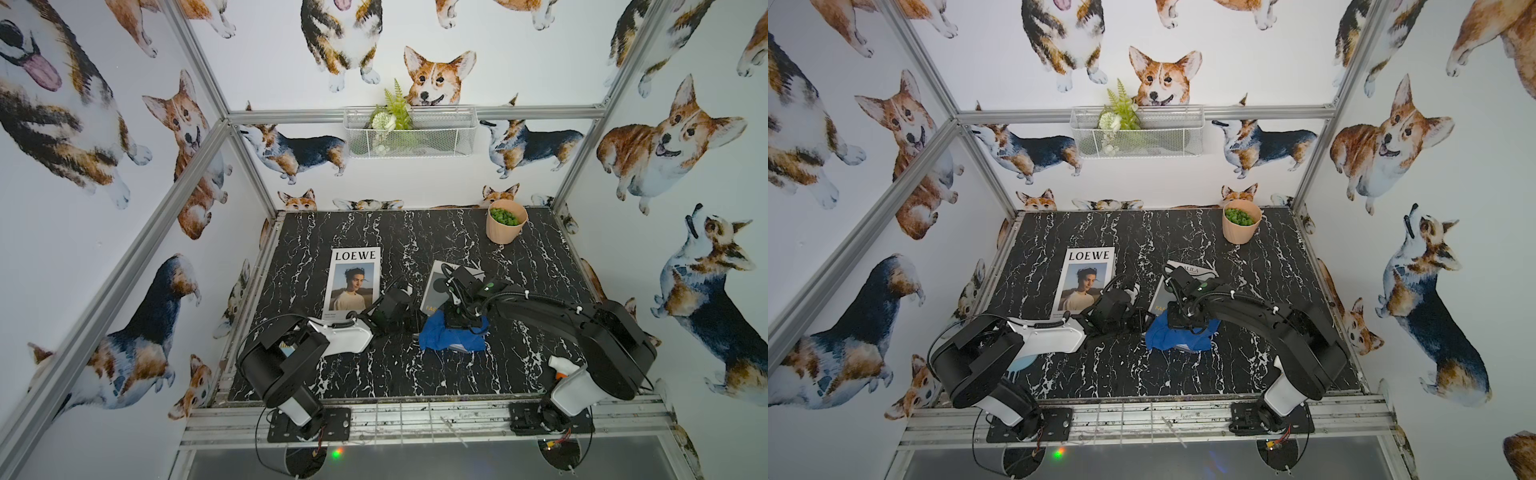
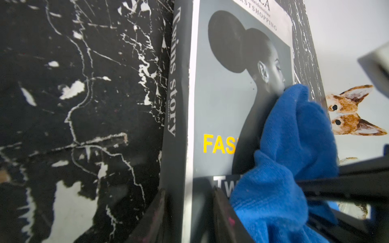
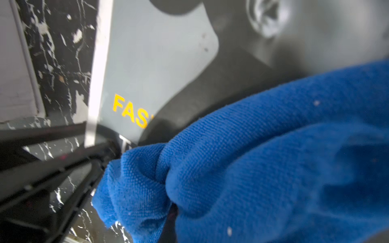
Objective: Wipe the cover of the book
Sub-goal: Wipe the dirt from the cover of the book.
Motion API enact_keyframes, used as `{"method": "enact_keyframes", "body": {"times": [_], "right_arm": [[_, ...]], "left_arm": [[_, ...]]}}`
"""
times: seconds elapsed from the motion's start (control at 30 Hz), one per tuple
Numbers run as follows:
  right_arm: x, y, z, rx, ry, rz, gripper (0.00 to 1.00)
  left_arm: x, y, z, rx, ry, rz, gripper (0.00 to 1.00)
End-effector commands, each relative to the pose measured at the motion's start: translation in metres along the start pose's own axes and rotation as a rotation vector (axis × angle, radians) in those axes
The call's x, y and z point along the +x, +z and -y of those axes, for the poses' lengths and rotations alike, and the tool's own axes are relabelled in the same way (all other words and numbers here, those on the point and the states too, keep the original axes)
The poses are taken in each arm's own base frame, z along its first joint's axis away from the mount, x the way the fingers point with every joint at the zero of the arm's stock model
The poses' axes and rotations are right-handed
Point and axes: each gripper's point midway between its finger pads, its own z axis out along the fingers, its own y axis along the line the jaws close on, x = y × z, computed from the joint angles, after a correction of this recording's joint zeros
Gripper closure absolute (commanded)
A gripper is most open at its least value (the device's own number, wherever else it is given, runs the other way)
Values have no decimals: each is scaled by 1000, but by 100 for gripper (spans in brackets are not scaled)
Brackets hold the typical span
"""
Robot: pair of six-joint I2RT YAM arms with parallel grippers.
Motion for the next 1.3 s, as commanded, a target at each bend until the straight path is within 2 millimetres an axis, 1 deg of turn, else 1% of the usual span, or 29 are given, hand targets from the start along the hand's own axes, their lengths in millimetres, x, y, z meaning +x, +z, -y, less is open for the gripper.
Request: {"method": "enact_keyframes", "body": {"times": [0.0,0.1,0.17,0.27,0.33,0.4,0.47,0.57,0.73,0.83,0.9,0.93,1.0,1.1,1.17,1.27], "right_arm": [[-3,7,36,100,20,-9,100],[-10,-3,62,122,67,15,100],[-18,-12,76,113,110,43,100],[-33,-25,87,104,147,81,100],[-42,-29,90,114,150,90,100],[-47,-27,87,107,153,78,100],[-49,-19,78,66,169,54,100],[-49,-5,61,23,163,28,100],[-53,17,27,31,80,-13,100],[-62,27,19,20,69,-31,100],[-71,26,21,29,69,-21,100],[-75,24,25,29,80,-15,100],[-83,15,41,25,120,7,100],[-91,1,72,45,176,36,100],[-92,-7,93,68,210,43,100],[-93,-15,113,85,249,59,100]], "left_arm": [[42,-7,-43,-174,-14,-150,61],[42,-8,-45,-177,-10,-150,61],[43,-8,-45,-179,-8,-151,61],[43,-8,-46,-181,-7,-155,61],[43,-7,-46,-180,-9,-154,61],[43,-7,-45,-177,-9,-154,61],[44,-7,-46,-178,-10,-156,61],[44,-7,-46,-181,-10,-156,61],[46,-7,-47,-181,-15,-156,61],[46,-7,-47,-179,-22,-152,61],[47,-7,-49,-183,-25,-151,61],[47,-7,-49,-183,-26,-152,61],[48,-7,-49,-181,-25,-153,61],[47,-7,-47,-175,-25,-152,61],[46,-8,-46,-173,-23,-149,61],[44,-8,-44,-169,-21,-143,61]]}}
